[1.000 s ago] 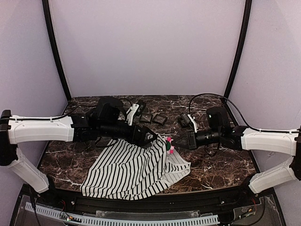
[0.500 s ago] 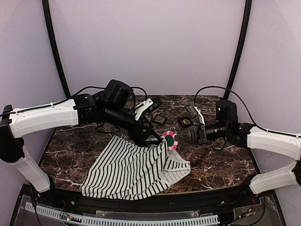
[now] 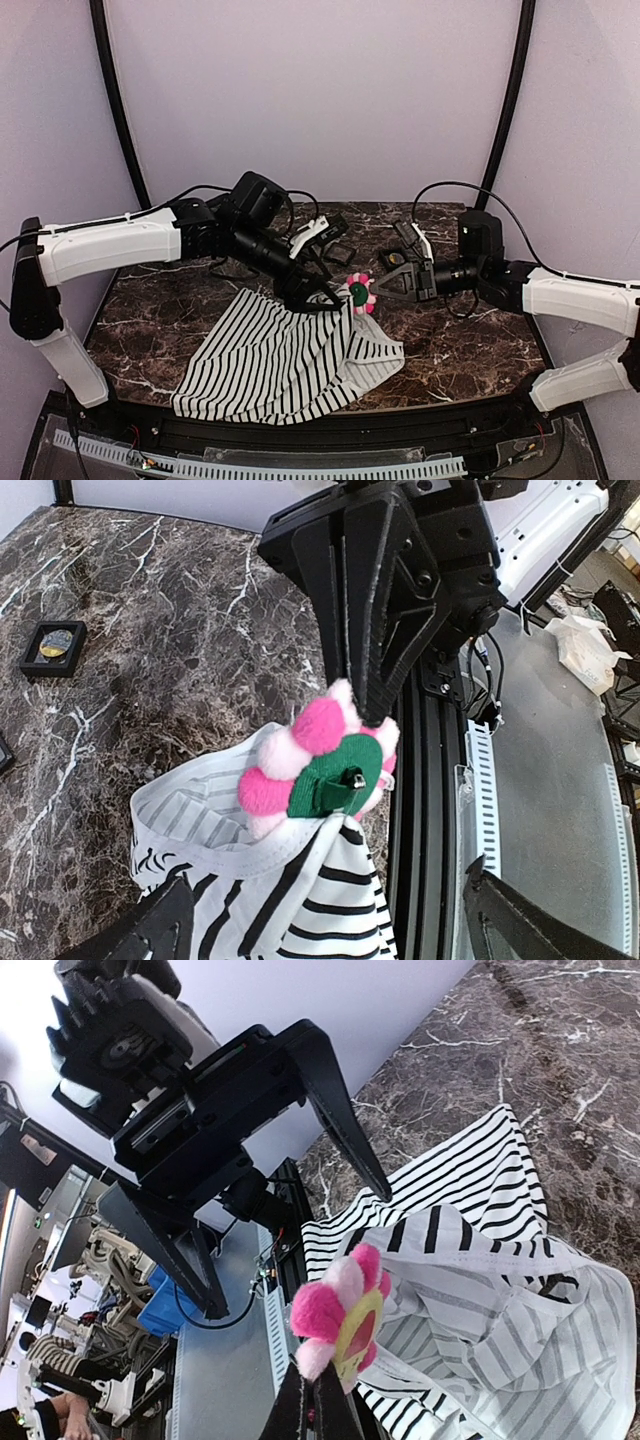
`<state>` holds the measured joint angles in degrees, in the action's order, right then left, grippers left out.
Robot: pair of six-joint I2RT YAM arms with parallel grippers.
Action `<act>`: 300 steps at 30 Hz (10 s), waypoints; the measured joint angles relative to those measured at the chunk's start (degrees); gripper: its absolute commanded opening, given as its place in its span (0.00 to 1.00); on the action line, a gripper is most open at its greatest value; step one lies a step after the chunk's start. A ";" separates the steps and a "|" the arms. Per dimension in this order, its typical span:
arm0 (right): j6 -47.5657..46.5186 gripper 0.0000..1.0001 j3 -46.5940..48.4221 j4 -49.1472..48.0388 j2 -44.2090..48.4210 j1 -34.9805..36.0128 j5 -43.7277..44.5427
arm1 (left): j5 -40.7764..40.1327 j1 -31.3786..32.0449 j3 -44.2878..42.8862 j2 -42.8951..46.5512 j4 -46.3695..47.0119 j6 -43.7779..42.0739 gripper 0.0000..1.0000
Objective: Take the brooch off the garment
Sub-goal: Pass from the right arm to the left, then pass from the left arm to the right, then pass from the right arm to the left, then pass from the left arm to the right
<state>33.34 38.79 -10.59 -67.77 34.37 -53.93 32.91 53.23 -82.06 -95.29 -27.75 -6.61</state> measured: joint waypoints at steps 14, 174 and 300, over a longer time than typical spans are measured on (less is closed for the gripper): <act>-4.57 0.00 5.70 8.72 -4.20 2.32 2.12 | 4.37 -0.31 3.58 -1.44 7.93 4.72 0.90; -17.40 0.85 3.39 4.57 -0.42 11.34 8.90 | -7.39 1.05 21.18 20.20 23.41 20.00 0.01; -22.14 0.99 18.56 28.26 1.18 29.03 57.22 | -30.69 0.98 41.94 35.47 58.69 34.77 0.01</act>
<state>11.20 57.34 17.67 -66.59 63.40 3.29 2.22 54.22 -40.12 -59.81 30.94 28.16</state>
